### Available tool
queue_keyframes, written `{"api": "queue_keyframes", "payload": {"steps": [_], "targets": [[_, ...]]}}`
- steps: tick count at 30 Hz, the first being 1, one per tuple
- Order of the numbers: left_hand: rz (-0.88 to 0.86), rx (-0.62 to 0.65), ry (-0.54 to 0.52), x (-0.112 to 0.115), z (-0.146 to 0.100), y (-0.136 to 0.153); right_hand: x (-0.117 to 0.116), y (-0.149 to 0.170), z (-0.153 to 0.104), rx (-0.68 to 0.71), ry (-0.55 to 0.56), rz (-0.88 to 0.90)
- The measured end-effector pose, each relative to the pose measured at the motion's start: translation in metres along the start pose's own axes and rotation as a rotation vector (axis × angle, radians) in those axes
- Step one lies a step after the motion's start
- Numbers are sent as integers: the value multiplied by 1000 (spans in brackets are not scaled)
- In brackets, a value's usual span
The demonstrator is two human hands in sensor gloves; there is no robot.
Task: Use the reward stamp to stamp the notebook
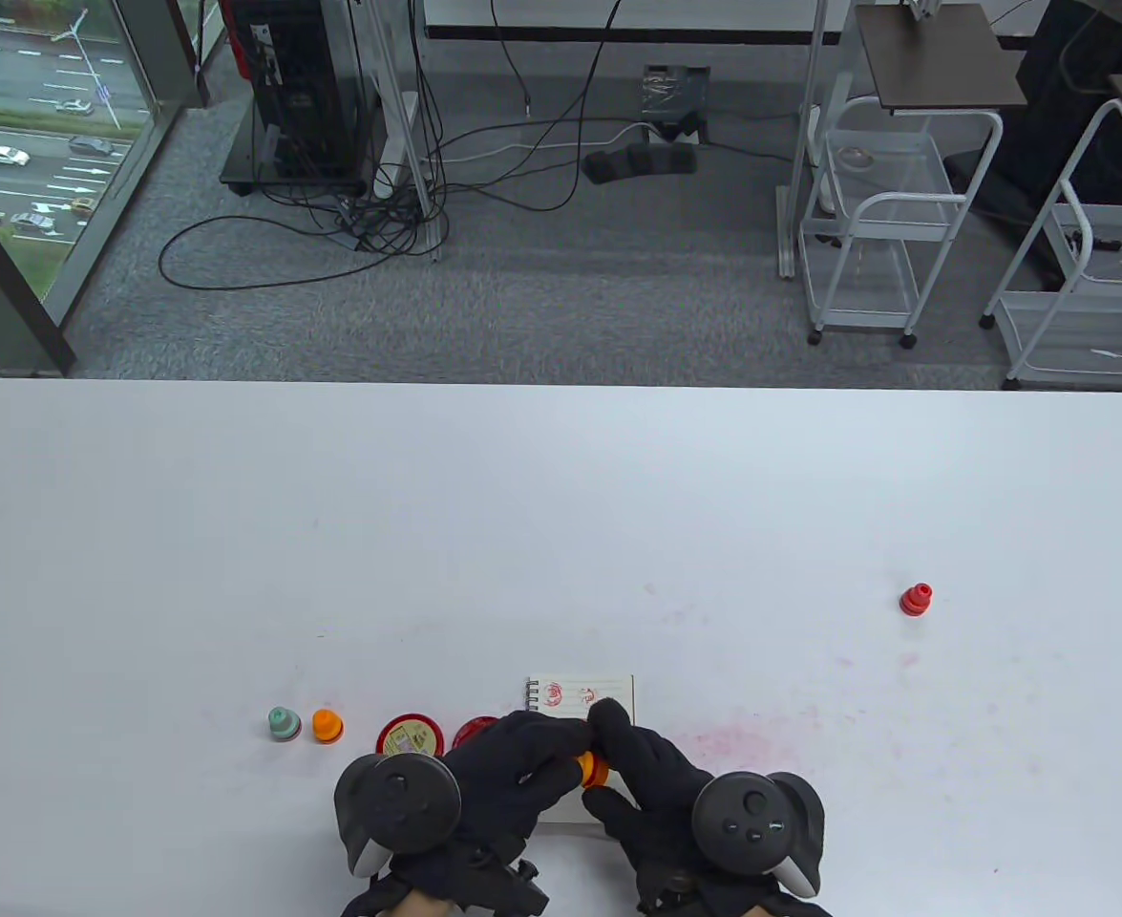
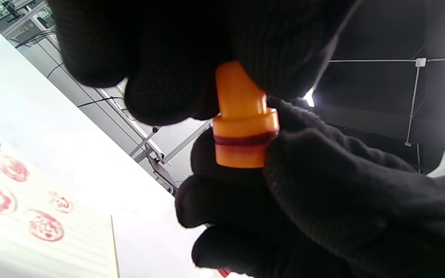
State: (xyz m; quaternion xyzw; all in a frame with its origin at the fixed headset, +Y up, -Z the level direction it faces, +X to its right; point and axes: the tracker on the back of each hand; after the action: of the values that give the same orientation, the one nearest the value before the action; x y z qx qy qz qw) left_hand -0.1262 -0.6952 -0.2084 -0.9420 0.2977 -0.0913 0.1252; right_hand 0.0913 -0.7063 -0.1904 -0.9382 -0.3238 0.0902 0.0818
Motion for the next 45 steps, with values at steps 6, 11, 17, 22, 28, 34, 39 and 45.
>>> {"api": "queue_keyframes", "payload": {"steps": [6,11,17,22,28,34,39,45], "targets": [[-23,-11,21,0,1,1,1,1,0,2,4,9],[37,14,34,-1,1,-2,1,0,0,10,-7,-7],[66,25,46,-1,1,-3,1,0,0,7,-28,-18],[88,31,54,1,1,-4,1,0,0,1,-40,-25],[70,25,38,0,0,-3,3,1,0,-10,-47,-2],[100,18,17,-4,0,-3,11,3,-1,-2,-36,-26],[209,43,-90,-30,-2,-6,21,7,-2,-12,-1,-63],[340,-63,-215,-82,-12,8,30,10,-3,-32,41,-103]]}}
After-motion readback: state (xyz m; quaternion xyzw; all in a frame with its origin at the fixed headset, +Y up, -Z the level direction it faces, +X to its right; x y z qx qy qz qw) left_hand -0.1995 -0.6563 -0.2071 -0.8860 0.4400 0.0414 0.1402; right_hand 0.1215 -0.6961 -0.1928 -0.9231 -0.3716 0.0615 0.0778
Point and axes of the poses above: the tracker on the back of each hand, its own y axis roughly to the little-finger side, its own z axis roughly from the wrist to the fingertips, x = y × z, and after that the axes turned 13 degrees about -x, right-handed
